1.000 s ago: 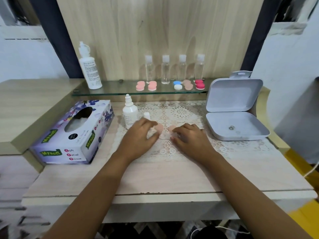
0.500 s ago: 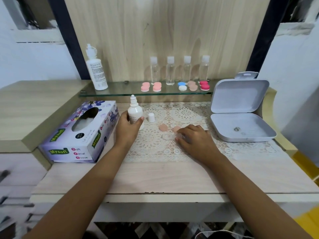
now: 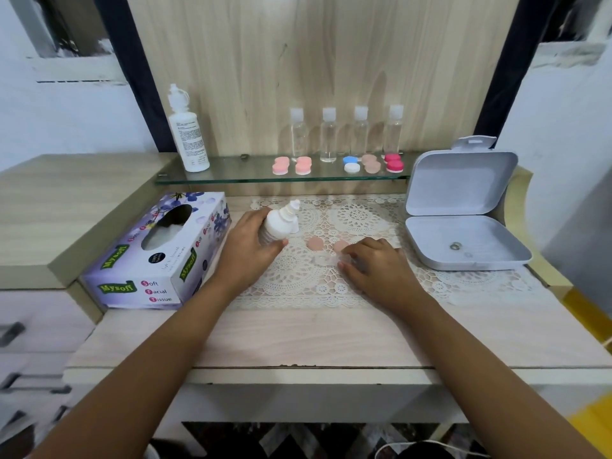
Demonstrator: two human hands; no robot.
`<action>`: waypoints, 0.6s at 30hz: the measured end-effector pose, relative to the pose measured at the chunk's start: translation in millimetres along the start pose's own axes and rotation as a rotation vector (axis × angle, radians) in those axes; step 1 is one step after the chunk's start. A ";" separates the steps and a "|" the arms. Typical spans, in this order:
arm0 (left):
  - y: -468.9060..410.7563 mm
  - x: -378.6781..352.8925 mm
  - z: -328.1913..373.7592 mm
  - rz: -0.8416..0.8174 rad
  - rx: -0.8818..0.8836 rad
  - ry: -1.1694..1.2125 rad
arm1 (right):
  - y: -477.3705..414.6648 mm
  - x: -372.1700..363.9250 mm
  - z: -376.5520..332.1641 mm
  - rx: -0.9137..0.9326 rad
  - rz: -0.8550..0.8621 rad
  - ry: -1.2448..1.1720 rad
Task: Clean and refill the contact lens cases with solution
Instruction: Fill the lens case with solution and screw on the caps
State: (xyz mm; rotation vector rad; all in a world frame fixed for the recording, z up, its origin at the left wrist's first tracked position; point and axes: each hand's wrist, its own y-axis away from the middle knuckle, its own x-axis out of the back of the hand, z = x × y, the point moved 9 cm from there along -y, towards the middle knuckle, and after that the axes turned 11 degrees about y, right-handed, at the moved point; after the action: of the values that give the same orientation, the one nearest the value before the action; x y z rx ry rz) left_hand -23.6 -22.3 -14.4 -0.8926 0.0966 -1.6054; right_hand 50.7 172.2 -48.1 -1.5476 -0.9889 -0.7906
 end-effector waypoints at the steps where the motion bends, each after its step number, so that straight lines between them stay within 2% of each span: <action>1: 1.4 -1.1 2.6 -0.020 -0.037 -0.034 | -0.2 -0.3 0.1 -0.001 -0.003 0.005; 11: 11.5 -14.1 14.3 -0.183 -0.366 -0.407 | -0.6 -0.4 -0.6 0.008 -0.003 0.011; 18: 14.1 -22.0 21.7 -0.222 -0.460 -0.523 | -0.3 -0.9 -0.8 0.009 -0.014 0.029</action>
State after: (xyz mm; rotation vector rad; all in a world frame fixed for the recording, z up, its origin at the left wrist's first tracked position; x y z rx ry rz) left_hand -0.2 2.1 -17.3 -1.7058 -0.0042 -1.5229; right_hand 50.1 171.2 -48.6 -1.5189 -0.9813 -0.8154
